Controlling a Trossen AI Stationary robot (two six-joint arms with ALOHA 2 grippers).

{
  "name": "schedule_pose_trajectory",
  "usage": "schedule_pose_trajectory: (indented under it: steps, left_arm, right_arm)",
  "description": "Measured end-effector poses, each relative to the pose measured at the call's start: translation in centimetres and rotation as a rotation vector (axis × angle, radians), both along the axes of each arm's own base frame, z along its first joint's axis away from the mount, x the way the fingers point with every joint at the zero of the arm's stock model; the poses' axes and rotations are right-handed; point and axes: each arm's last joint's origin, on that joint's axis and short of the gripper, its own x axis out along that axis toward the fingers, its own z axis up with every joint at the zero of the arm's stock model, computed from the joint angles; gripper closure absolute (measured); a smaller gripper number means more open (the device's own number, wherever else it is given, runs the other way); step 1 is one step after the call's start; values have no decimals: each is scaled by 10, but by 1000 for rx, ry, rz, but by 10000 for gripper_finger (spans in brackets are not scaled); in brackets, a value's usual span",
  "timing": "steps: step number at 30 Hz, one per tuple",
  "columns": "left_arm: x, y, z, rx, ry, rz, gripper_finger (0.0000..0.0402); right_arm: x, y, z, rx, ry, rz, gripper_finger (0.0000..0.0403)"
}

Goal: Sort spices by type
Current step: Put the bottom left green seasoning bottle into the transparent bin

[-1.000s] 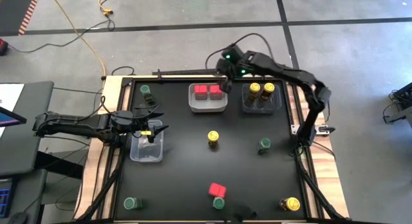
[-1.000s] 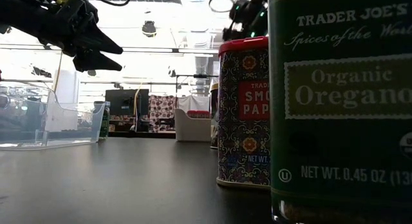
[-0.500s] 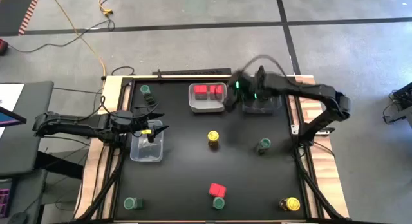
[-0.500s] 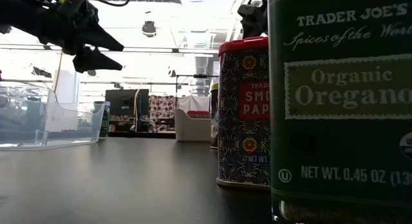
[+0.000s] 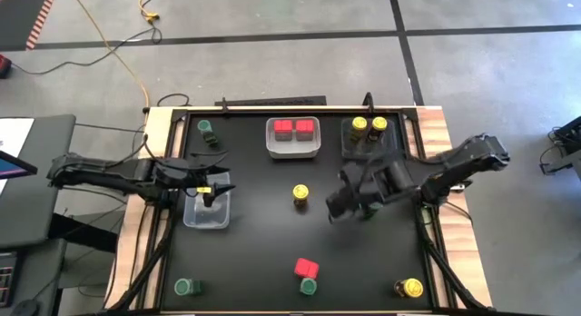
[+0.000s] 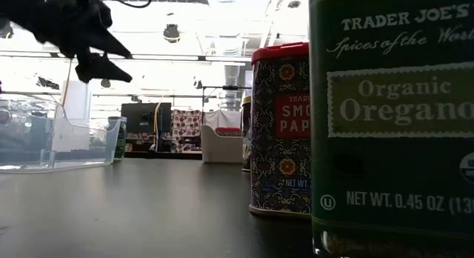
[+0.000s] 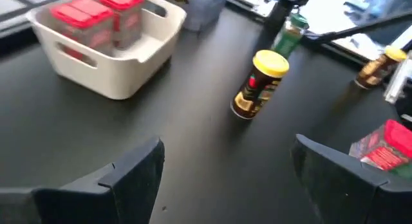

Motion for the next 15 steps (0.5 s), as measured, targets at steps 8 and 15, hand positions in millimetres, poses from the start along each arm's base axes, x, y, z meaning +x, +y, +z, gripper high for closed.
schedule_pose_trajectory:
  steps: [8, 15]
  left_arm:
    - [8, -15, 41, -74, 146, 72, 82]
    - [49, -49, 52, -163, 279, 132, 82]
  right_arm:
    - [-29, 42, -11, -34, 114, -35, 53]
    - [-52, 61, -14, -103, 203, 59, 53]
